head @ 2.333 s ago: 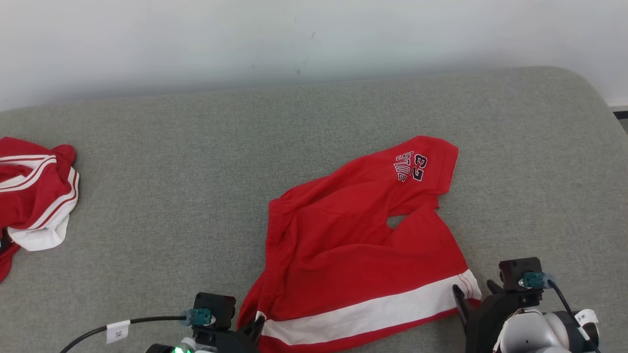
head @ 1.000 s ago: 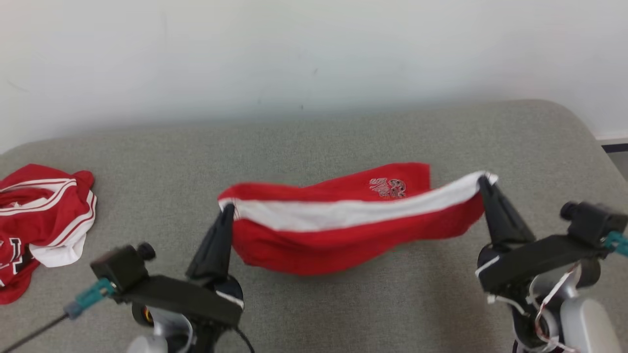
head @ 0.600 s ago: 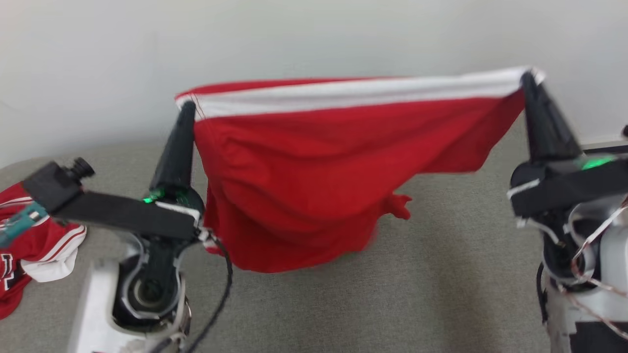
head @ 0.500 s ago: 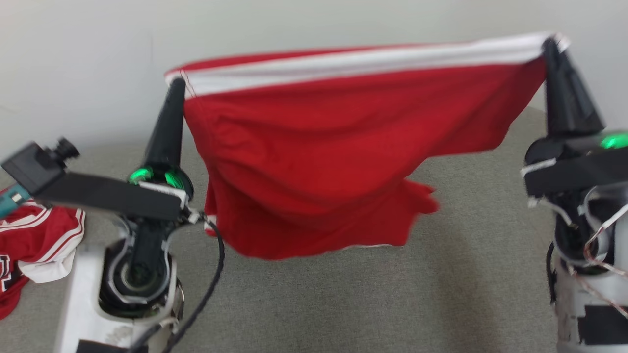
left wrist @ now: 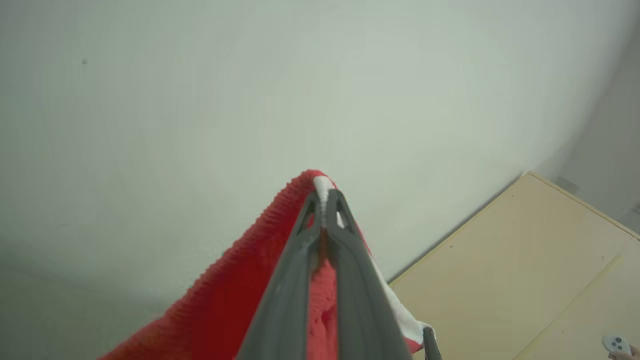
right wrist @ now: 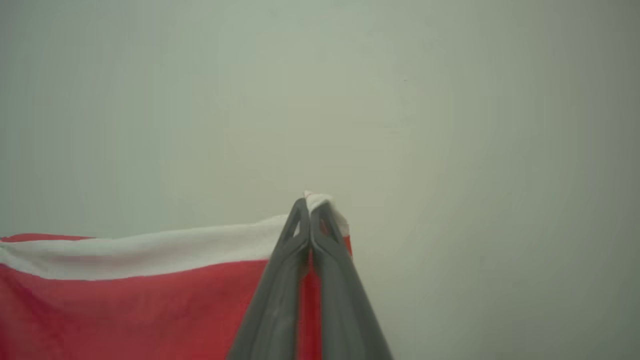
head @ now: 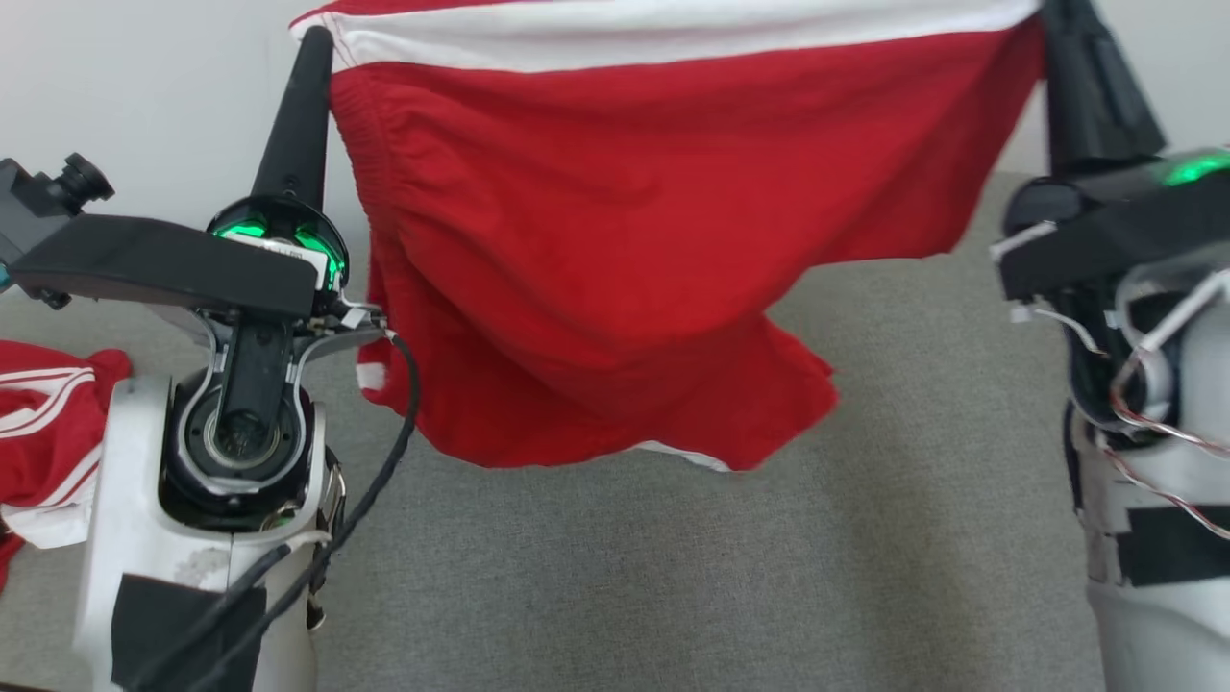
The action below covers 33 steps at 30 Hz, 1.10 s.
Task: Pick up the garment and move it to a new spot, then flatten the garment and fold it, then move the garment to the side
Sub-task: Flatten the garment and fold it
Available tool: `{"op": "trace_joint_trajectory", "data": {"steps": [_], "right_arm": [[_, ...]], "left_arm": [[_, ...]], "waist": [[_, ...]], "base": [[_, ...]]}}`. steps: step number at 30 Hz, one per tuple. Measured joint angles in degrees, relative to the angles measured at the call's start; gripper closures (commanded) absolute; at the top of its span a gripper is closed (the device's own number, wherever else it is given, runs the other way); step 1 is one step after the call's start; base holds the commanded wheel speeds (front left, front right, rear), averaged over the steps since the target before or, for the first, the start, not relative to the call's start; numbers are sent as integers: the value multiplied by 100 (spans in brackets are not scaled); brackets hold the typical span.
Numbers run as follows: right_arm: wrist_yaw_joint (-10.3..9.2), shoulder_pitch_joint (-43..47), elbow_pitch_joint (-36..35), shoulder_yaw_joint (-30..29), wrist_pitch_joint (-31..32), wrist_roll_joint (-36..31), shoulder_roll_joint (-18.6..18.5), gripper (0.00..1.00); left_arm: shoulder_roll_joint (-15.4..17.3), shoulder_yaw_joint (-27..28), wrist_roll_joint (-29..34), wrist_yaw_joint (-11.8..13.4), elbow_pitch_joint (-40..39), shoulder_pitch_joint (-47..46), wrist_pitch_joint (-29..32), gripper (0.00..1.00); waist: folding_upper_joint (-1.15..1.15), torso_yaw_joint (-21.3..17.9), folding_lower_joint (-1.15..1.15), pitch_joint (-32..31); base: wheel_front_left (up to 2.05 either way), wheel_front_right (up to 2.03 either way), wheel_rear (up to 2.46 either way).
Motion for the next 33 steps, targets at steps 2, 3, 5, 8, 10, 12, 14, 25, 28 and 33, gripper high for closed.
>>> {"op": "trace_joint_trajectory", "data": {"steps": [2, 3, 5, 8, 10, 12, 14, 25, 28, 33], "right_arm": [[-1, -88, 138, 115, -1, -15, -5, 100], [0, -197, 300, 180, -40, -36, -7, 100], [-1, -612, 815, 290, -263, -112, 31, 100], [-1, -929, 1192, 347, -441, -142, 100, 100], [-1, -1464, 1841, 381, -878, -263, 280, 100], [0, -1807, 2304, 388, -1268, -498, 403, 100], [0, -2124, 2728, 388, -1757, -754, 472, 100], [0, -2593, 2944, 94, -2570, -2171, 701, 100], [0, -2257, 2951, 276, -2570, -2168, 604, 100], [0, -1669, 3119, 638, -2566, -1707, 210, 100]], "left_arm": [[1, 4, -16, 10, 78, -39, -76, 100], [3, 2, -26, 23, 181, -93, -138, 100], [0, -21, 112, -35, 547, -358, -375, 100], [2, -25, 226, -135, 870, -583, -587, 100], [22, 38, 416, -510, 1322, -1009, -1009, 100], [34, 85, 569, -695, 1692, -1233, -1326, 100], [33, 101, 678, -875, 2061, -1446, -1634, 100], [7, -227, 845, -1265, 2481, -1980, -2359, 100], [-4, -404, 800, -1268, 2483, -1593, -2374, 100], [8, -627, 749, -1268, 2358, -749, -2374, 100]], "waist": [[0, -17, 0, 42], [0, -36, 0, 89], [0, -87, 0, 257], [0, -111, 0, 383], [0, -142, 0, 590], [0, -165, 1, 724], [0, -185, 1, 858], [0, -220, 1, 1485], [1, -221, 1, 1634], [1, -195, 2, 1658]], "base": [[0, 0, 0], [0, 0, 0], [0, 0, 0], [0, 0, 0], [0, 0, 0], [0, 0, 0], [0, 0, 0], [0, 0, 0], [0, 0, 0], [0, 0, 0]]}}
